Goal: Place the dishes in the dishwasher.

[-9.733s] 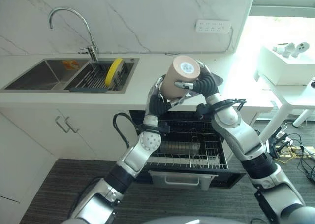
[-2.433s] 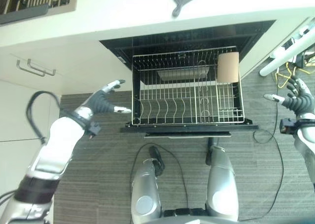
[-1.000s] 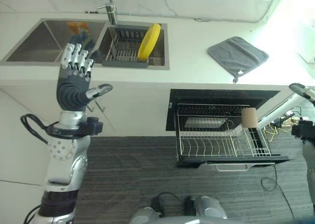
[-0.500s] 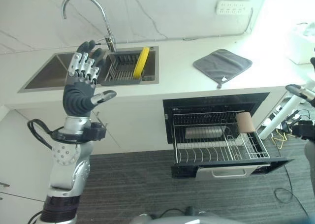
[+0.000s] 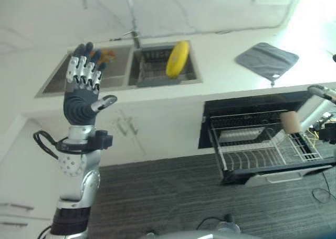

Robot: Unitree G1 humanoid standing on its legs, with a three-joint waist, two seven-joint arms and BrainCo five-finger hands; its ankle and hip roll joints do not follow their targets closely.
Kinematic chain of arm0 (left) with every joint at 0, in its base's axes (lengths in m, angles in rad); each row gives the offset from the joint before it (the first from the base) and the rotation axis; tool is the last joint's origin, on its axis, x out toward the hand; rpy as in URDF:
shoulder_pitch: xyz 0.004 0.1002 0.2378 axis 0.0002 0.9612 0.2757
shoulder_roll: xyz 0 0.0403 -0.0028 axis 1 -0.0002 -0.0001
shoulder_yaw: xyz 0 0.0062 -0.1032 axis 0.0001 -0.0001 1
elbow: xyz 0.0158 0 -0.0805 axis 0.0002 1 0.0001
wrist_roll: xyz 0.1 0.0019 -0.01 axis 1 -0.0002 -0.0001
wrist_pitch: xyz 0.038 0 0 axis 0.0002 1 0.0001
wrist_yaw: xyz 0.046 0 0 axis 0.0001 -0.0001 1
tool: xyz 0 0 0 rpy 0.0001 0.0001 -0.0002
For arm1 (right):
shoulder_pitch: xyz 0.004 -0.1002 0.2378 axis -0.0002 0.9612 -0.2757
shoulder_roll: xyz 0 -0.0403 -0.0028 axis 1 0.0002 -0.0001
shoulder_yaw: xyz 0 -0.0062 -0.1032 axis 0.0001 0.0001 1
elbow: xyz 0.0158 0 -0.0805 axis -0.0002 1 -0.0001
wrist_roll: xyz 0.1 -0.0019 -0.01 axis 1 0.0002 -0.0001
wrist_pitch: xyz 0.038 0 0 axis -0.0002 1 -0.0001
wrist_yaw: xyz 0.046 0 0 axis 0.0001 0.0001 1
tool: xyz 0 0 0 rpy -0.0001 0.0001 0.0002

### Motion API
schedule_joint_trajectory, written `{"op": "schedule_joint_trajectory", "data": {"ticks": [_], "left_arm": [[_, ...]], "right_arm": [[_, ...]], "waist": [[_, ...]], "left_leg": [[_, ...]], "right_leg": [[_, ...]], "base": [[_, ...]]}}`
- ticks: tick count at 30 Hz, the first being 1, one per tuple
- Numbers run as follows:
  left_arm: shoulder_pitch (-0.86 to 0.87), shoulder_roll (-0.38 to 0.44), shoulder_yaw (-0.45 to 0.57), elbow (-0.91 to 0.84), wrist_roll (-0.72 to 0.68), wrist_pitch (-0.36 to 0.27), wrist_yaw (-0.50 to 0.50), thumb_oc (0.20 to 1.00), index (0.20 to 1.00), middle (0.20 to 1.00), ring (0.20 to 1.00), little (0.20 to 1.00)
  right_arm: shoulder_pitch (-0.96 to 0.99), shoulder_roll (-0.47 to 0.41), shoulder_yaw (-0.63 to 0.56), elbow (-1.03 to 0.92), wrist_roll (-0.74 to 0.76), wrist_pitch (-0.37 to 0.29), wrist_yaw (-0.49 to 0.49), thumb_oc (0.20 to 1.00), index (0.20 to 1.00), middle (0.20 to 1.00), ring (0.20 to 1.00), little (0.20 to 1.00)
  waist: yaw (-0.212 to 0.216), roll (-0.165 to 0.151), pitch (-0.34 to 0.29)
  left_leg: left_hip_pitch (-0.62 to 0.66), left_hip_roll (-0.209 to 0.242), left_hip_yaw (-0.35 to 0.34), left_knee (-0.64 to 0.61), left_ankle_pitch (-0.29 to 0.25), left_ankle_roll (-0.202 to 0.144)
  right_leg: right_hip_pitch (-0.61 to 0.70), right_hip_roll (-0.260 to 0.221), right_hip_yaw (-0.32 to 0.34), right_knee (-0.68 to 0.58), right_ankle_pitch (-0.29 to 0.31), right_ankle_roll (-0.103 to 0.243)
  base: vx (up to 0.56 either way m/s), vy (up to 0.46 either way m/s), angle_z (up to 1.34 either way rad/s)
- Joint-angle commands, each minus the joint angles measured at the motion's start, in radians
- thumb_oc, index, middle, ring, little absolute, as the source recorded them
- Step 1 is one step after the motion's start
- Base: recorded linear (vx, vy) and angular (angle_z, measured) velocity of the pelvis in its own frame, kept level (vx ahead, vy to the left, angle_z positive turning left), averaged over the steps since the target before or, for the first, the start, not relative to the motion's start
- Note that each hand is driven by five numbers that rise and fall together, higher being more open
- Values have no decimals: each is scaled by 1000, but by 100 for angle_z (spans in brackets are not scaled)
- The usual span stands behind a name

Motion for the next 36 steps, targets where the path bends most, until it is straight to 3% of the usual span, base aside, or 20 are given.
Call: {"op": "schedule_joint_trajectory", "data": {"ticks": [1, 3, 4, 6, 8, 12, 16, 22, 24, 28, 30, 31, 32, 34, 36], "left_arm": [[-29, 52, 61, -86, -13, 18, -10, 1000, 1000, 1000, 1000, 1000], [-48, 64, 47, -92, 5, 55, -6, 1000, 1000, 1000, 1000, 1000], [-52, 67, 36, -92, 18, 64, 2, 1000, 1000, 1000, 1000, 1000], [-57, 75, 20, -89, 20, 69, 15, 1000, 1000, 1000, 1000, 1000], [-65, 75, 5, -91, 24, 79, 23, 1000, 1000, 1000, 1000, 1000], [-48, 65, -4, -102, 63, 87, 31, 1000, 1000, 1000, 1000, 1000], [-36, 69, -7, -102, 69, 86, 31, 1000, 1000, 1000, 1000, 1000], [-51, 70, -17, -79, 14, 78, 59, 1000, 1000, 1000, 1000, 1000], [-33, 55, -3, -76, 11, 70, 46, 1000, 1000, 1000, 1000, 1000], [-14, 31, 6, -84, 13, 64, 19, 1000, 1000, 1000, 1000, 1000], [-7, 27, 7, -84, 25, 58, 16, 1000, 1000, 1000, 1000, 1000], [3, 26, 4, -86, 28, 51, 22, 1000, 1000, 1000, 1000, 1000], [15, 27, 5, -88, 31, 42, 42, 1000, 1000, 1000, 1000, 1000], [16, 34, 6, -86, 24, 38, 50, 1000, 1000, 1000, 1000, 1000], [9, 31, -3, -71, 29, 26, 49, 1000, 1000, 1000, 1000, 1000]], "right_arm": [[-51, -4, -48, -3, -5, -72, -43, 1000, 1000, 1000, 1000, 1000], [-61, 22, -20, -5, -36, -50, -40, 1000, 1000, 1000, 1000, 1000], [-72, 26, -5, -3, -44, -39, -37, 1000, 1000, 1000, 1000, 1000], [-69, 26, 1, 5, -50, -42, -37, 1000, 1000, 1000, 1000, 1000], [-57, 16, -9, 8, -37, -48, -32, 1000, 1000, 1000, 1000, 1000], [-20, -7, -37, 11, 9, -70, -13, 1000, 1000, 1000, 1000, 1000], [-16, -18, -31, 12, 15, -68, -19, 1000, 1000, 1000, 1000, 1000], [-71, -26, 27, 23, -34, -47, -43, 1000, 1000, 1000, 1000, 1000], [-48, -40, -6, 19, -10, -46, -17, 1000, 1000, 1000, 1000, 1000], [-36, -63, -50, 27, 18, -46, 22, 1000, 1000, 1000, 1000, 1000], [-55, -60, -41, 34, 17, -36, 26, 1000, 1000, 1000, 1000, 1000], [-65, -55, -26, 36, 11, -34, 27, 1000, 1000, 1000, 1000, 1000], [-70, -49, -1, 35, -1, -43, 35, 1000, 1000, 1000, 1000, 1000], [-62, -55, 1, 29, -4, -49, 39, 1000, 1000, 1000, 1000, 1000], [-77, -74, 1, 40, 5, -47, 45, 1000, 1000, 1000, 1000, 1000]], "waist": [[5, 27, -2], [24, 36, -4], [30, 39, -7], [22, 36, -6], [9, 27, -10], [-7, 13, -16], [0, 17, -26], [-9, 31, -45], [-23, 24, -36], [-26, 7, -11], [-24, 10, -7], [-22, 14, -6], [-13, 28, -15], [-10, 37, -20], [-11, 42, -27]], "left_leg": [[39, 37, -19, -49, 5, -26], [58, 11, -9, -101, 15, -9], [67, 1, -3, -116, 13, -3], [72, -18, -8, -121, -1, 10], [70, -38, -25, -121, -9, 18], [68, -57, -39, -121, -18, 25], [68, -59, -31, -121, -22, 28], [85, -44, 10, -104, -11, 15], [49, -12, 36, 20, -16, -12], [-79, 52, 36, 296, 49, -72], [-89, 70, 40, 237, 42, -63], [-71, 77, 39, 150, 39, -56], [-49, 87, 6, -45, 104, -64], [-46, 109, -11, -111, 163, -87], [-49, 126, 7, -120, 146, -96]], "right_leg": [[21, 60, -56, 78, -91, 9], [3, 43, -105, 131, -74, 10], [-1, 56, -127, 141, -73, 10], [-10, 141, -143, 119, -130, 1], [-23, 207, -134, 86, -163, -8], [-26, 273, -103, 11, -182, -16], [5, 306, -108, -45, -219, -46], [74, 363, -55, -121, -245, -91], [72, 372, -37, -95, -265, -114], [87, 375, -20, -95, -275, -152], [100, 377, -10, -109, -274, -146], [116, 374, -1, -129, -275, -137], [135, 369, 17, -178, -261, -121], [146, 365, 21, -190, -264, -116], [150, 345, -7, -187, -268, -110]], "base": [[182, 478, 49], [193, 448, 17], [183, 338, -28], [150, 237, -31], [102, 124, -8], [98, 5, 14], [94, -131, 11], [91, -238, -12], [84, -335, -11], [40, -220, -13], [91, 28, -4], [221, 253, -15], [259, 298, -38], [179, 223, -53], [142, 224, -30]]}}
